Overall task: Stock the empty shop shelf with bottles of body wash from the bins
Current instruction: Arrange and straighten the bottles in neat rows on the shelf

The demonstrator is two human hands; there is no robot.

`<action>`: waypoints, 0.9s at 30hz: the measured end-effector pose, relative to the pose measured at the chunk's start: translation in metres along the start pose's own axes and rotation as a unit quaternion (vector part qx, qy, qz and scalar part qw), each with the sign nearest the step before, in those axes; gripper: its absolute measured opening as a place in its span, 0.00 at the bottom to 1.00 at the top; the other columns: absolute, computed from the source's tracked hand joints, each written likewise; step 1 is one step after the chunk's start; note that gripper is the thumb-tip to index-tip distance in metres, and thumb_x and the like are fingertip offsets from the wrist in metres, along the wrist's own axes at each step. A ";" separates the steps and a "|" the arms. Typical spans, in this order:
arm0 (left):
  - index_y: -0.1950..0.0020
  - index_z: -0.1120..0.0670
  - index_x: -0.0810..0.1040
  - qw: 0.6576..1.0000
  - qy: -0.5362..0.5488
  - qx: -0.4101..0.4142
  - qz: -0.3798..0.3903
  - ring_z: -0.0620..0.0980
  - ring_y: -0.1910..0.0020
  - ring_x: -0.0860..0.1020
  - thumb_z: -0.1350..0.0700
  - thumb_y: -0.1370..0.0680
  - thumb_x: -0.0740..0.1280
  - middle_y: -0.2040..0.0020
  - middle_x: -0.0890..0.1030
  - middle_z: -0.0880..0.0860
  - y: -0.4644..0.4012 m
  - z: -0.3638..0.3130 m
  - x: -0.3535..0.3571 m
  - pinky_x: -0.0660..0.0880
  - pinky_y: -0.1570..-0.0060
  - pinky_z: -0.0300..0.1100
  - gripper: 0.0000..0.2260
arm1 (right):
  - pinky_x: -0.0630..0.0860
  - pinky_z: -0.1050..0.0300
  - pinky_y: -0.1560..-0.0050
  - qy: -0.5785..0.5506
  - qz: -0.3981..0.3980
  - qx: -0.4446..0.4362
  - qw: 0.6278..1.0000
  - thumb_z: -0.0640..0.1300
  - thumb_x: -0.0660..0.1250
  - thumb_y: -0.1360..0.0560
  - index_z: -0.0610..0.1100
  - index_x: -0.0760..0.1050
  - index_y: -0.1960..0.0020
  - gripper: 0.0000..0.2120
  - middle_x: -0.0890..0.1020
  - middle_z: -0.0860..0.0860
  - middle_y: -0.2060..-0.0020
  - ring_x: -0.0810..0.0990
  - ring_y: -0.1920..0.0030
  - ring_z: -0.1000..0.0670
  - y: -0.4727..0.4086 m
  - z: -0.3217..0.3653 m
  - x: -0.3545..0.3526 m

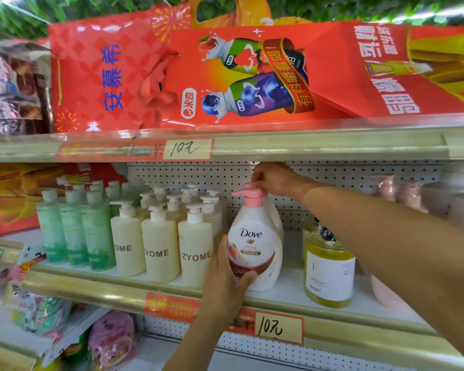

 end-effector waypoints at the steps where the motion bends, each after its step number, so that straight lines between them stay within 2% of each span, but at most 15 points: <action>1: 0.23 0.44 0.54 1.000 -0.003 0.004 -0.003 0.45 0.31 0.68 0.51 0.29 0.73 0.28 0.68 0.44 0.000 -0.001 -0.001 0.70 0.32 0.50 0.41 | 0.73 0.56 0.47 0.007 -0.002 0.005 1.000 0.51 0.66 0.24 0.47 0.79 0.48 0.09 0.80 0.50 0.49 0.77 0.48 0.47 0.000 -0.002 0.000; 5: 0.22 0.44 0.52 1.000 -0.014 0.008 -0.003 0.45 0.30 0.68 0.52 0.28 0.73 0.27 0.66 0.44 0.002 -0.005 -0.002 0.71 0.32 0.50 0.41 | 0.75 0.54 0.52 0.024 -0.015 0.004 1.000 0.52 0.66 0.24 0.44 0.79 0.51 0.11 0.81 0.48 0.54 0.77 0.53 0.46 0.002 -0.002 -0.002; 9: 0.23 0.44 0.53 1.000 -0.010 0.002 0.001 0.46 0.31 0.69 0.49 0.29 0.72 0.28 0.68 0.44 0.003 -0.007 -0.002 0.71 0.33 0.52 0.40 | 0.76 0.51 0.52 -0.004 0.003 -0.021 1.000 0.48 0.66 0.23 0.43 0.79 0.60 0.11 0.82 0.46 0.61 0.78 0.59 0.46 0.005 -0.002 0.000; 10: 0.23 0.44 0.54 1.000 -0.012 0.000 0.000 0.46 0.31 0.69 0.48 0.30 0.72 0.28 0.68 0.45 0.002 -0.008 -0.003 0.71 0.33 0.52 0.40 | 0.76 0.51 0.51 -0.024 0.013 -0.019 0.999 0.47 0.65 0.23 0.43 0.80 0.59 0.10 0.82 0.45 0.59 0.77 0.58 0.46 0.007 -0.005 0.001; 12: 0.23 0.45 0.54 1.000 -0.008 -0.008 0.001 0.47 0.30 0.69 0.48 0.30 0.72 0.28 0.68 0.45 0.002 -0.008 -0.003 0.71 0.33 0.53 0.40 | 0.72 0.52 0.42 -0.051 0.029 -0.004 0.998 0.45 0.62 0.20 0.42 0.79 0.44 0.11 0.80 0.44 0.43 0.76 0.45 0.45 0.017 -0.008 0.001; 13: 0.23 0.46 0.55 1.000 -0.005 -0.010 0.004 0.48 0.30 0.68 0.47 0.30 0.71 0.28 0.68 0.46 0.003 -0.008 -0.003 0.71 0.33 0.53 0.40 | 0.68 0.53 0.35 -0.060 0.029 0.013 0.998 0.44 0.61 0.20 0.43 0.75 0.35 0.15 0.75 0.45 0.34 0.73 0.36 0.45 0.024 -0.009 0.000; 15: 0.24 0.48 0.56 1.000 -0.009 -0.008 0.014 0.49 0.29 0.67 0.47 0.31 0.71 0.28 0.67 0.49 0.005 -0.006 -0.002 0.70 0.31 0.54 0.39 | 0.60 0.55 0.28 -0.094 0.000 0.049 0.994 0.44 0.60 0.19 0.44 0.66 0.27 0.21 0.66 0.47 0.27 0.65 0.28 0.46 0.038 -0.011 -0.003; 18: 0.24 0.49 0.56 1.000 -0.009 -0.003 0.028 0.50 0.29 0.67 0.51 0.30 0.72 0.28 0.66 0.50 0.004 -0.005 -0.002 0.68 0.30 0.54 0.38 | 0.66 0.53 0.32 -0.141 -0.078 0.103 0.982 0.44 0.59 0.19 0.40 0.68 0.29 0.20 0.72 0.44 0.31 0.71 0.32 0.44 0.069 -0.007 -0.012; 20: 0.24 0.49 0.58 0.999 -0.002 0.005 0.037 0.48 0.30 0.67 0.57 0.28 0.72 0.29 0.67 0.48 0.003 -0.007 -0.004 0.66 0.28 0.49 0.36 | 0.69 0.53 0.35 -0.180 -0.103 0.124 0.970 0.48 0.59 0.19 0.42 0.67 0.29 0.21 0.73 0.44 0.32 0.73 0.34 0.44 0.096 0.001 -0.005; 22: 0.29 0.46 0.60 0.999 0.005 0.023 0.047 0.43 0.33 0.67 0.62 0.27 0.69 0.33 0.68 0.45 0.004 -0.009 -0.005 0.65 0.32 0.38 0.31 | 0.71 0.55 0.41 -0.248 -0.106 0.124 0.955 0.50 0.60 0.19 0.43 0.65 0.28 0.22 0.75 0.47 0.36 0.75 0.38 0.46 0.123 0.012 0.014; 24: 0.34 0.41 0.59 0.997 0.008 0.042 0.058 0.40 0.38 0.69 0.64 0.27 0.66 0.37 0.70 0.44 0.004 -0.013 -0.007 0.66 0.40 0.30 0.29 | 0.74 0.52 0.42 -0.265 -0.093 0.148 0.948 0.50 0.64 0.22 0.43 0.63 0.28 0.26 0.76 0.49 0.38 0.76 0.40 0.47 0.142 0.019 0.041; 26: 0.36 0.42 0.60 0.996 0.010 0.049 0.069 0.42 0.40 0.71 0.65 0.27 0.66 0.39 0.73 0.45 0.002 -0.013 -0.008 0.69 0.44 0.30 0.27 | 0.75 0.52 0.46 -0.238 -0.073 0.182 0.951 0.52 0.68 0.25 0.44 0.59 0.28 0.31 0.75 0.48 0.38 0.76 0.41 0.47 0.153 0.021 0.067; 27: 0.36 0.44 0.62 0.996 0.013 0.048 0.075 0.45 0.40 0.73 0.65 0.28 0.65 0.40 0.73 0.47 0.001 -0.012 -0.008 0.71 0.43 0.33 0.27 | 0.73 0.54 0.50 -0.226 -0.071 0.193 0.952 0.53 0.69 0.26 0.44 0.58 0.28 0.33 0.75 0.48 0.38 0.76 0.42 0.48 0.157 0.021 0.075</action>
Point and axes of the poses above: each hand's wrist, its own y-axis away from the middle knuckle, its own x-axis out of the palm, z = x × y, the point moved 8 cm from there along -y, towards the middle knuckle
